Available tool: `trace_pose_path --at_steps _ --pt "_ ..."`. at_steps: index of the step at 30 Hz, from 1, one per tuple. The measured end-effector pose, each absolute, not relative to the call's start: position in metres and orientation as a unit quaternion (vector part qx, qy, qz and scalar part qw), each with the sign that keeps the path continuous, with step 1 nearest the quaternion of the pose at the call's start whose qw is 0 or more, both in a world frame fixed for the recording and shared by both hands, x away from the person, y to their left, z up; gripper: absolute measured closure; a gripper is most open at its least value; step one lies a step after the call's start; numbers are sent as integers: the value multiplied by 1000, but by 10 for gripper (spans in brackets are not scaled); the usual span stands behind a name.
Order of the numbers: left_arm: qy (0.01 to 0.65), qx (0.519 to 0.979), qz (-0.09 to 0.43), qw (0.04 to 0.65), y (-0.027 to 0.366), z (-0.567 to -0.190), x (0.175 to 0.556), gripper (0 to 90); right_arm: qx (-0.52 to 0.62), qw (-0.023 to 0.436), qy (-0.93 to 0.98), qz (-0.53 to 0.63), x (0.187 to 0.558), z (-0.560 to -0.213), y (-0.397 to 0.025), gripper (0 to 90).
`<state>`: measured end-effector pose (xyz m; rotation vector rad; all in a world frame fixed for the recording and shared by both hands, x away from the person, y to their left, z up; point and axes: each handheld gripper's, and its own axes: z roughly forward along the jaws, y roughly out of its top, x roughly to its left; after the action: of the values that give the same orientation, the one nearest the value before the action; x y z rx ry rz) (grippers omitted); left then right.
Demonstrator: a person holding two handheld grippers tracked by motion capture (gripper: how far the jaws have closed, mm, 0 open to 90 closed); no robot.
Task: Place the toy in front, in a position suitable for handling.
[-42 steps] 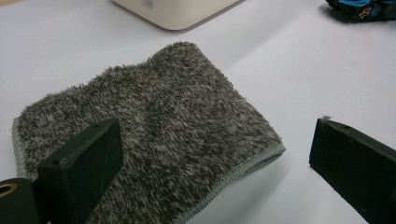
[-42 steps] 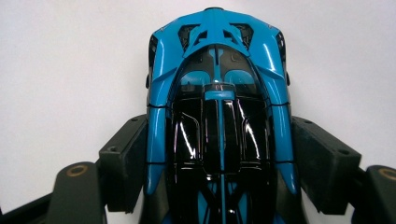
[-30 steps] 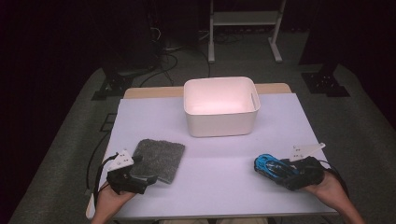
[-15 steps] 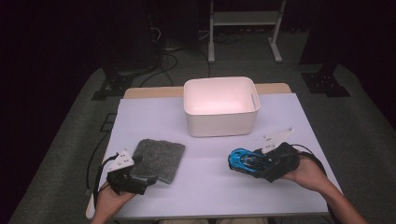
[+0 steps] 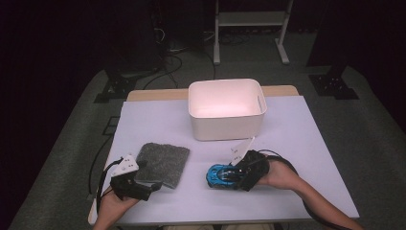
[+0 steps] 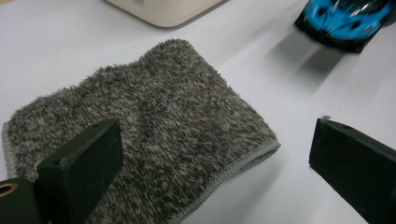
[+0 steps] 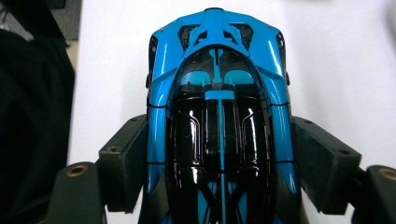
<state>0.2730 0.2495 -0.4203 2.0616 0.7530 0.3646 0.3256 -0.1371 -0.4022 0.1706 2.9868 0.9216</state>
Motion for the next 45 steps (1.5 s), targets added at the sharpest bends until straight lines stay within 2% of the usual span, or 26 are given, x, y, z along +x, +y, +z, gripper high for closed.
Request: trace_pose_path --at_steps 7,11,15,16,22,24,28,30,37,39,41,42,43,45 --pt "295 838 141 436 244 -422 276 22 32 -8 961 275 328 -440 -128 253" --pt "290 841 130 439 240 -422 279 23 27 -2 956 293 327 -442 -131 251" --pt "279 848 122 433 235 -418 286 23 50 -25 946 320 330 -447 -136 194" --pt "273 848 121 437 233 -415 288 23 62 -24 943 325 331 -447 -139 154" --pt "237 866 128 420 218 -403 303 80 91 -9 933 348 324 -442 -159 136" --pt "229 872 127 415 209 -402 315 134 110 0 925 363 320 -438 -176 136" --pt "219 885 131 389 195 -404 332 156 126 11 917 378 317 -437 -190 137" --pt "216 892 128 375 188 -406 342 208 135 13 912 388 316 -438 -199 137" --pt "228 918 76 316 167 -427 373 237 138 11 912 386 314 -446 -206 137" --pt "230 922 62 304 163 -434 377 283 139 8 912 386 314 -448 -206 137" --pt "225 924 74 301 159 -440 378 344 138 7 912 386 314 -449 -206 137" --pt "228 923 80 298 159 -439 378 344 137 7 913 385 314 -450 -205 137" --pt "231 922 94 297 161 -439 378 462 136 6 913 384 314 -452 -204 137" --pt "229 922 99 297 163 -438 378 571 135 6 914 382 314 -453 -203 137"
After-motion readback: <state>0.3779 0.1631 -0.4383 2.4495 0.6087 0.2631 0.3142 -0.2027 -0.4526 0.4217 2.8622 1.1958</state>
